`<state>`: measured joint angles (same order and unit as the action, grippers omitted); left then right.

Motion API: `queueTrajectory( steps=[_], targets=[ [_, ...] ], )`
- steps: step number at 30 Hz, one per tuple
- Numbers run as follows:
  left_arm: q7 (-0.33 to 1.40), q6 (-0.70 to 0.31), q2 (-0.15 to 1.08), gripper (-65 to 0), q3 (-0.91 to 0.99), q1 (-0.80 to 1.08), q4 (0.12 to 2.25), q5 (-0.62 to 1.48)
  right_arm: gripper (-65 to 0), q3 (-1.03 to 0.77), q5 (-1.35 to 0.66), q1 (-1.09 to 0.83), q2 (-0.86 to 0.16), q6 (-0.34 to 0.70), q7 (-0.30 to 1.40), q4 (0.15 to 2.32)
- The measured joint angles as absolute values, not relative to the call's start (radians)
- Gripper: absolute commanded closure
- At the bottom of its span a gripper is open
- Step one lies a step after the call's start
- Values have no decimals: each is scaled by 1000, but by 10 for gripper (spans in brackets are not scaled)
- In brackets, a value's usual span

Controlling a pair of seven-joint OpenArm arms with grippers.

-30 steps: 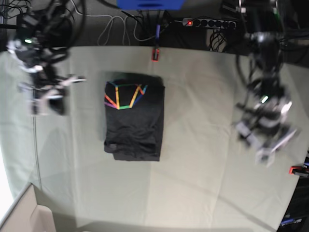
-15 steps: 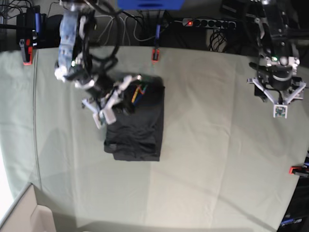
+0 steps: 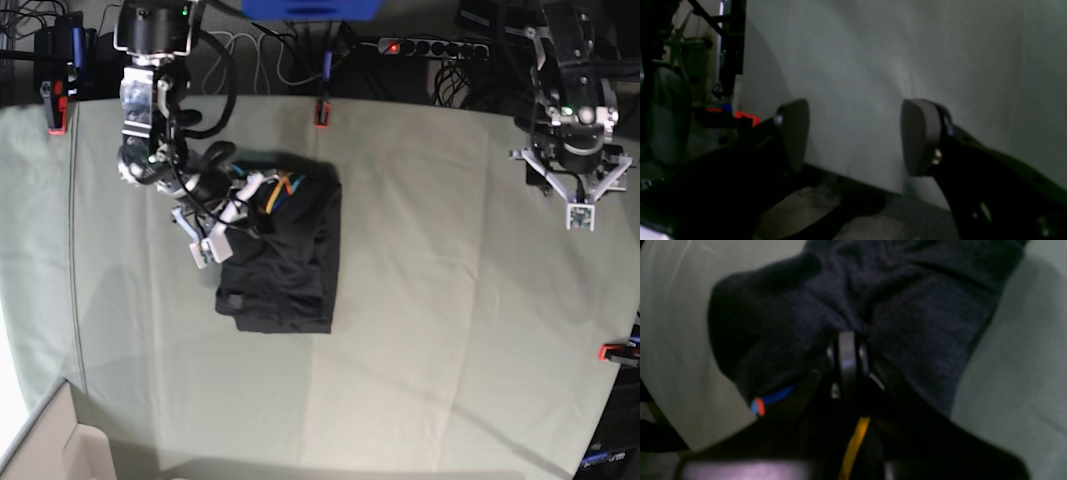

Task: Layout the t-shirt on the table in an organized manner, then fold the t-shirt properly
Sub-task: 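Smooth the printed collar edge of the folded shirt with the right gripper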

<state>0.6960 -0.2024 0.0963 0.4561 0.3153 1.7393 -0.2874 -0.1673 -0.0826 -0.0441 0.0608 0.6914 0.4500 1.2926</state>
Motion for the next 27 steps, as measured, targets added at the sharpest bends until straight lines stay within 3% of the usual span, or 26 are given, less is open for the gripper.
queueTrajectory(
  steps=[8,20,24,27],
  targets=[
    [696,-202,94,-417,456,323,1737,-287,0,-117,-60,-142,103,684,475,1581],
    [704,-202,93,-417,458,364,1738,-288,0,-11,-68,-76,105,691,464,1301],
    [682,-202,97,-417,458,371,1739,-287,0,-10,-62,-86,105,691,468,1326],
    [696,-203,95,-417,458,383,1739,-284,0,-17,-59,-151,102,684,480,1488]
  ],
)
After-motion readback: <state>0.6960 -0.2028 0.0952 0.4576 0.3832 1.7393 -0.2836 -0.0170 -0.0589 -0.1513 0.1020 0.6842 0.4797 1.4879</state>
